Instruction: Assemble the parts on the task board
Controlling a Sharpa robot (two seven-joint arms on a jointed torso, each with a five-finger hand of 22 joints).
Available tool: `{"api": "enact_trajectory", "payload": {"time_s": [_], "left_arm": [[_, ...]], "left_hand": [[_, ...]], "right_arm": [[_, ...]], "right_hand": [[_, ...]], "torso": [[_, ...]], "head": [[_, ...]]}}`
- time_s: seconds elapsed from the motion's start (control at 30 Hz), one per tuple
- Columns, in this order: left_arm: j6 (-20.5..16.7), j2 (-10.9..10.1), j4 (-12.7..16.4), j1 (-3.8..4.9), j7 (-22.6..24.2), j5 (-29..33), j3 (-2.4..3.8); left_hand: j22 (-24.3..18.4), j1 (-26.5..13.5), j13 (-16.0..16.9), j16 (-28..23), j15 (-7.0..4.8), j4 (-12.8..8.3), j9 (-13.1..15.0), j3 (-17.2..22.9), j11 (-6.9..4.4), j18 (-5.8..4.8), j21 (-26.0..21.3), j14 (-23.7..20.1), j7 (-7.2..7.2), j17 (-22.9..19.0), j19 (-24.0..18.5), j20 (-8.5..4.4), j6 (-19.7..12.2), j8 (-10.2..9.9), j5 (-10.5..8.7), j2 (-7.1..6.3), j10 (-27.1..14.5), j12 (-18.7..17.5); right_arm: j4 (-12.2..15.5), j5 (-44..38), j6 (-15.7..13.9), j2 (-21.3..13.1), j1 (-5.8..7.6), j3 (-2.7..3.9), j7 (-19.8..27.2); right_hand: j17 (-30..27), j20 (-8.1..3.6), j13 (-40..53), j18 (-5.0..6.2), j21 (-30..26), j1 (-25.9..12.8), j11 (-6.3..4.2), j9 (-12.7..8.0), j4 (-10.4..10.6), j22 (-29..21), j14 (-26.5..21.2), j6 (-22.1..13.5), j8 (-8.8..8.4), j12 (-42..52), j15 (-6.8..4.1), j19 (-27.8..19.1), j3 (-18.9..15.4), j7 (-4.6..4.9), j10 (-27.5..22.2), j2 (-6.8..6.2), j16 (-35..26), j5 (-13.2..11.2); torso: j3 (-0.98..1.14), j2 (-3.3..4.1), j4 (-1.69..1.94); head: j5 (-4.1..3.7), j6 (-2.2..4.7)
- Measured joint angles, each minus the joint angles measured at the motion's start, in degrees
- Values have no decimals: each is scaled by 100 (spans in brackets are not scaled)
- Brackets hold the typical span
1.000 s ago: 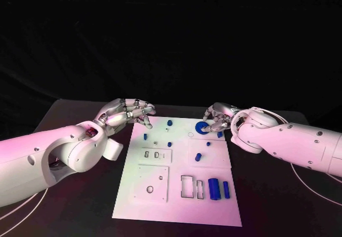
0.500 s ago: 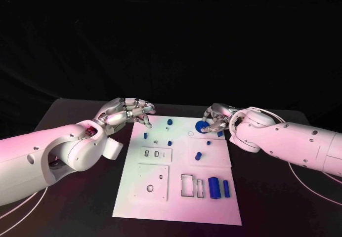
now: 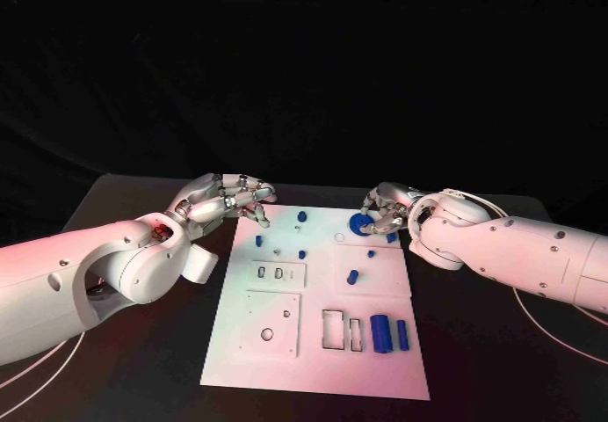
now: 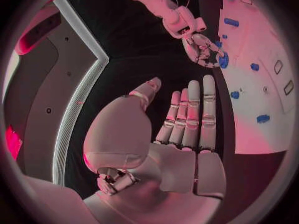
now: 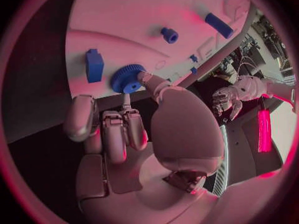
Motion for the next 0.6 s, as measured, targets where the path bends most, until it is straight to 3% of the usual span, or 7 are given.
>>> {"api": "enact_trajectory", "payload": {"time_s": [0.2,0.6], "left_arm": [[9,0,-3,0,-6,0,0],[20,5,-7,0,-13,0,0]], "left_hand": [[0,0,0,0,0,0,4,0,0,0,0,0,0,0,0,0,0,0,0,0,0,0],[8,0,1,0,0,16,3,16,0,0,0,0,0,-5,0,0,0,0,-20,0,0,23]], "right_arm": [[-5,-27,-6,7,2,2,11],[42,-279,-95,31,-7,-6,-1]], "right_hand": [[0,0,0,0,31,36,-12,-25,-102,75,0,238,69,58,0,0,349,-11,11,7,0,-153],[-1,0,-1,0,46,3,-21,-19,-115,104,0,259,69,81,0,0,362,9,21,52,0,-224]], "torso": [[0,0,0],[0,4,3]], "head": [[-6,2],[-14,-5]]}}
